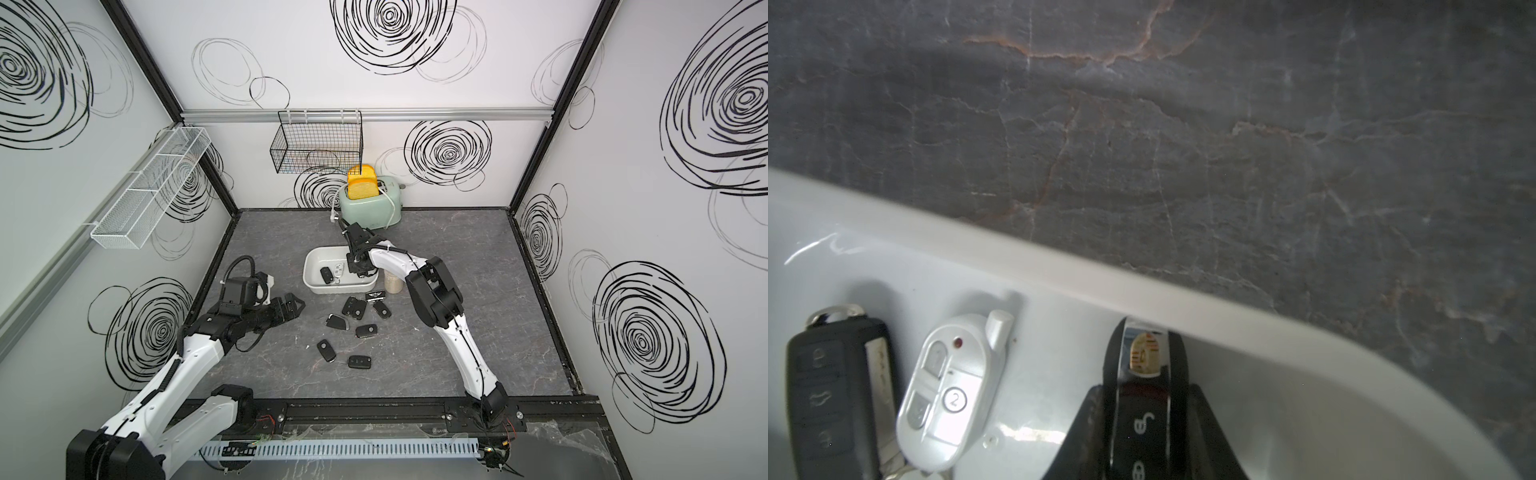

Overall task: Place the car key into the storage box
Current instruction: Place the car key in the storage box, then pick up the car key from the center of the board.

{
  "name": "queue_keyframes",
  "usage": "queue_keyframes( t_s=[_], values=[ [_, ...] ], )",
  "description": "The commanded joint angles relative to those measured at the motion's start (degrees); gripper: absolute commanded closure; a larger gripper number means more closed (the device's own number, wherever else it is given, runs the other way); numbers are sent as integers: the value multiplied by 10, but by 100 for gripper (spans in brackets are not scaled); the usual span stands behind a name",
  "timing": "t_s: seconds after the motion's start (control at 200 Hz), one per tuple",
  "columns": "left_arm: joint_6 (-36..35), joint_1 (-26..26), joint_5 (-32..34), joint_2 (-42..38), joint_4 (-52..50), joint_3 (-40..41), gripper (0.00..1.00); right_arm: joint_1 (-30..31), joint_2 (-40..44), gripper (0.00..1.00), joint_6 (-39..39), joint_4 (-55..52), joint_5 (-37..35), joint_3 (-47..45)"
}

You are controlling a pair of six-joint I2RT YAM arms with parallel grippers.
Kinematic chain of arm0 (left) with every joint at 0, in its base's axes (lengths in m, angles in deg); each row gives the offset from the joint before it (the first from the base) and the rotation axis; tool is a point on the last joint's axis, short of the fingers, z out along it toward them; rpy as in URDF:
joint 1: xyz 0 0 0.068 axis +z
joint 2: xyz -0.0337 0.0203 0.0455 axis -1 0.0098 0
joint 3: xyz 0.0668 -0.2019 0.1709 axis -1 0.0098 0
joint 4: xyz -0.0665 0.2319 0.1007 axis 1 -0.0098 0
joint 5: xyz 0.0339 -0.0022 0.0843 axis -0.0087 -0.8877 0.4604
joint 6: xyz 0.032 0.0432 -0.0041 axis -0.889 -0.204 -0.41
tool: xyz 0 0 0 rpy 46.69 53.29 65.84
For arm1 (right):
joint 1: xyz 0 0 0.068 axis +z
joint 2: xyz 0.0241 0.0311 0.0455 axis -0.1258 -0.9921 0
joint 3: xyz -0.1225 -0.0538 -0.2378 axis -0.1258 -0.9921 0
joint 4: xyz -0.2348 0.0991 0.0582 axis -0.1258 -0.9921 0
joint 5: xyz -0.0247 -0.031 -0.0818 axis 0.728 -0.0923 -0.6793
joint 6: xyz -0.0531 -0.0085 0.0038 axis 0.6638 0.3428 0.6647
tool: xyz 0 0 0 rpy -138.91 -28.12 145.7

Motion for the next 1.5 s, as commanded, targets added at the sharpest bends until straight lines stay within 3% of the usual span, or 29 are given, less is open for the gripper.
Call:
queue_keyframes(
  t_s=[0.0, 0.22, 0.58, 0.835, 1.226, 1.496],
  values=[
    [3, 4, 10, -6, -5, -5, 2, 1, -14, 68, -3, -25, 3, 14],
    [2, 3, 12, -5, -4, -5, 2, 2, 3, 51, 4, -40, 23, 47],
    [-1, 2, -3, 3, 16, 2, 2, 19, 117, 42, 36, -50, 57, 17],
    [-3, -5, -3, 24, 19, -1, 2, 40, 236, 31, 84, -61, 86, -93],
    [-24, -49, 0, 80, 34, -38, 2, 53, 440, 26, 91, -32, 110, -385],
    [-25, -92, 5, 137, 49, -74, 2, 54, 488, 25, 66, 22, 131, -520]
  ],
)
